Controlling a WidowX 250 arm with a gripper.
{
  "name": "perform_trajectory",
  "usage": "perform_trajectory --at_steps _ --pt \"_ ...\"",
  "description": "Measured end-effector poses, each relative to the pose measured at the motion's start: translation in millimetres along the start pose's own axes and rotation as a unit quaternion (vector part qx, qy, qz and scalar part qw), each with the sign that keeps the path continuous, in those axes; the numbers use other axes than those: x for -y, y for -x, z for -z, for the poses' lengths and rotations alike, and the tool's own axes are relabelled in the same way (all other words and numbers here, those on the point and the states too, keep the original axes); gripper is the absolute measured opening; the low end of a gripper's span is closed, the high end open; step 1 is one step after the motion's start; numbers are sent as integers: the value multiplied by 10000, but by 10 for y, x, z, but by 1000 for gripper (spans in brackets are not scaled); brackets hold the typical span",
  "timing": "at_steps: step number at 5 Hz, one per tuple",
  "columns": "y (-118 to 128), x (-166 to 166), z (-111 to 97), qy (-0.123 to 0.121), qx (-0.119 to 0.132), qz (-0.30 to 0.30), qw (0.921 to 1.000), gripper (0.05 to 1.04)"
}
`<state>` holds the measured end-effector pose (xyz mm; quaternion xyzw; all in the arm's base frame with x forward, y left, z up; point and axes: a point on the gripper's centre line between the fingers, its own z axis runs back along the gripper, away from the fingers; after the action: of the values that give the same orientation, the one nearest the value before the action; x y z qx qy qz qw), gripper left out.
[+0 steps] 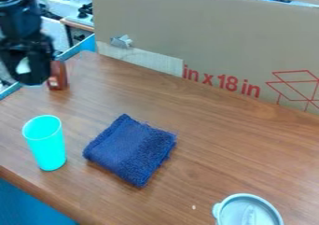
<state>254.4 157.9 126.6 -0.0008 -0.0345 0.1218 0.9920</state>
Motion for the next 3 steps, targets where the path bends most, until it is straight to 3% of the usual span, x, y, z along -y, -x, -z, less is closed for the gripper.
perform_trajectory --at_steps 1,2,3 --pt "-121 -392 167 0 -98 -323 9994 578" --pt "-135 -547 469 -165 -349 -394 9985 578" --pt "-105 -593 720 -311 -405 -420 9978 578"
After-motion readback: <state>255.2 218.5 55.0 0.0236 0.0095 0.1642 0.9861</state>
